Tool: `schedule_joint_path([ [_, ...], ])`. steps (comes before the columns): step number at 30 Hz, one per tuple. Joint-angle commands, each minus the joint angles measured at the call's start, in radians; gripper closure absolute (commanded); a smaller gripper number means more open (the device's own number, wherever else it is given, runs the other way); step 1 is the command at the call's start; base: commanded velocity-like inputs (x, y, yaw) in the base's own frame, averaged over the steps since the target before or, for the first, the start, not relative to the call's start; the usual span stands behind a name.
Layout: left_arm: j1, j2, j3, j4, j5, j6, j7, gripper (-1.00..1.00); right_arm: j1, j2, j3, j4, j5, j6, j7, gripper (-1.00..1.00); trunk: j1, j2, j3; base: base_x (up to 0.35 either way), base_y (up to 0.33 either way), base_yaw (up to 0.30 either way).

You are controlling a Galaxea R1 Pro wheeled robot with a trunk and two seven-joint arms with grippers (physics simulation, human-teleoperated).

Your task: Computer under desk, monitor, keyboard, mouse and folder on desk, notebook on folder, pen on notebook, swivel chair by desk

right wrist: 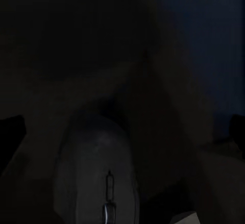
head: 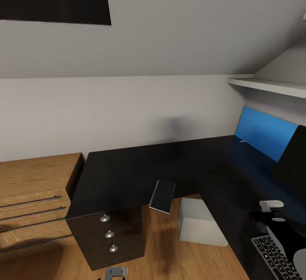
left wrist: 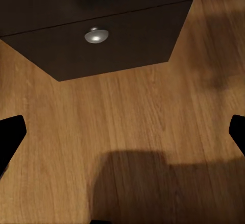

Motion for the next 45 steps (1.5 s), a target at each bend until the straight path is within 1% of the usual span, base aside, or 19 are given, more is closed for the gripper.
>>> schedule_joint_path([
  [1, -0.002, 0.000, -0.007, -0.003, 0.005, -0.006, 0.003, -1.00, 0.000, 0.001, -0.004, -0.003, 0.008, -0.004, 0.001, -1.00, 0.000, -0.001, -0.001, 0.000, 0.000, 0.000],
  [3, -0.002, 0.000, -0.007, -0.003, 0.005, -0.006, 0.003, -1.00, 0.000, 0.001, -0.006, -0.006, 0.005, -0.032, 0.003, -1.00, 0.000, -0.001, -0.001, 0.000, 0.000, 0.000],
  [6, -0.002, 0.000, -0.007, -0.003, 0.005, -0.006, 0.003, -1.00, 0.000, 0.003, -0.007, -0.019, 0.001, -0.046, 0.005, -1.00, 0.000, -0.001, -0.001, 0.000, 0.000, 0.000],
  [9, -0.002, 0.000, -0.007, -0.003, 0.005, -0.005, 0.003, -1.00, 0.000, 0.026, -0.008, -0.029, 0.000, -0.056, 0.005, -1.00, 0.000, -0.001, -0.001, 0.000, 0.000, 0.000],
  [10, -0.002, 0.000, -0.008, -0.003, 0.005, -0.005, 0.003, -1.00, 0.000, 0.038, -0.009, -0.033, 0.000, -0.063, 0.005, -1.00, 0.000, -0.001, -0.001, 0.000, 0.000, 0.000],
  [17, -0.002, 0.000, -0.008, -0.003, 0.005, -0.005, 0.003, -1.00, 0.000, 0.081, -0.007, -0.042, 0.000, -0.095, 0.007, -1.00, 0.000, -0.001, -0.001, 0.000, 0.000, 0.000],
  [18, -0.002, 0.000, -0.008, -0.003, 0.005, -0.005, 0.002, -1.00, 0.000, 0.104, -0.007, -0.043, 0.000, -0.100, 0.007, -1.00, 0.000, -0.001, -0.001, 0.000, 0.000, 0.000],
  [21, -0.002, 0.000, -0.008, -0.003, 0.005, -0.005, 0.003, -1.00, 0.000, 0.117, -0.007, -0.043, 0.001, -0.101, 0.006, -1.00, 0.000, -0.001, -0.001, 0.000, 0.000, 0.043],
  [22, -0.002, 0.000, -0.008, -0.003, 0.005, -0.005, 0.003, -1.00, 0.000, 0.126, -0.008, -0.043, 0.001, -0.102, 0.005, -1.00, 0.000, -0.001, -0.001, 0.000, 0.000, 0.148],
  [28, -0.002, 0.000, -0.008, -0.003, 0.005, -0.005, 0.003, -1.00, 0.000, 0.162, -0.007, -0.040, 0.007, -0.109, 0.001, -1.00, 0.000, -0.001, -0.001, 0.000, 0.000, 0.232],
  [33, -0.002, 0.000, -0.007, -0.003, 0.006, -0.005, 0.003, -1.00, 0.001, 0.183, -0.007, -0.035, 0.008, -0.123, 0.000, -1.00, 0.000, -0.001, -0.001, 0.000, 0.000, 0.273],
  [35, -0.002, 0.000, -0.008, -0.003, 0.006, -0.005, 0.003, -1.00, 0.001, 0.210, -0.007, -0.031, 0.010, -0.142, -0.001, -1.00, 0.000, -0.001, -0.001, 0.000, 0.000, 0.277],
  [37, -0.002, 0.000, -0.008, -0.003, 0.006, -0.005, 0.003, -1.00, 0.001, 0.223, -0.007, -0.029, 0.011, -0.153, -0.001, -1.00, 0.000, -0.001, -0.001, 0.000, 0.000, 0.277],
  [39, -0.002, 0.000, -0.007, -0.003, 0.007, -0.005, 0.003, -1.00, 0.001, 0.245, -0.007, -0.024, 0.012, -0.171, -0.002, -1.00, 0.000, -0.001, -0.001, 0.000, 0.000, 0.277],
  [42, -0.002, 0.001, -0.007, -0.003, 0.008, -0.005, 0.003, -1.00, 0.001, 0.255, -0.006, -0.009, 0.011, -0.191, -0.006, -1.00, 0.000, -0.001, -0.001, 0.000, 0.000, 0.278],
  [43, -0.002, 0.003, -0.007, 0.000, 0.008, -0.005, 0.003, -1.00, 0.001, 0.260, -0.006, 0.005, 0.011, -0.221, -0.019, -1.00, 0.000, -0.001, -0.001, 0.000, 0.000, 0.278],
  [45, -0.002, 0.004, -0.007, 0.001, 0.008, -0.005, 0.003, -1.00, 0.001, 0.263, -0.005, 0.015, 0.011, -0.249, -0.036, -1.00, 0.000, -0.001, -0.001, 0.000, 0.000, 0.278],
])
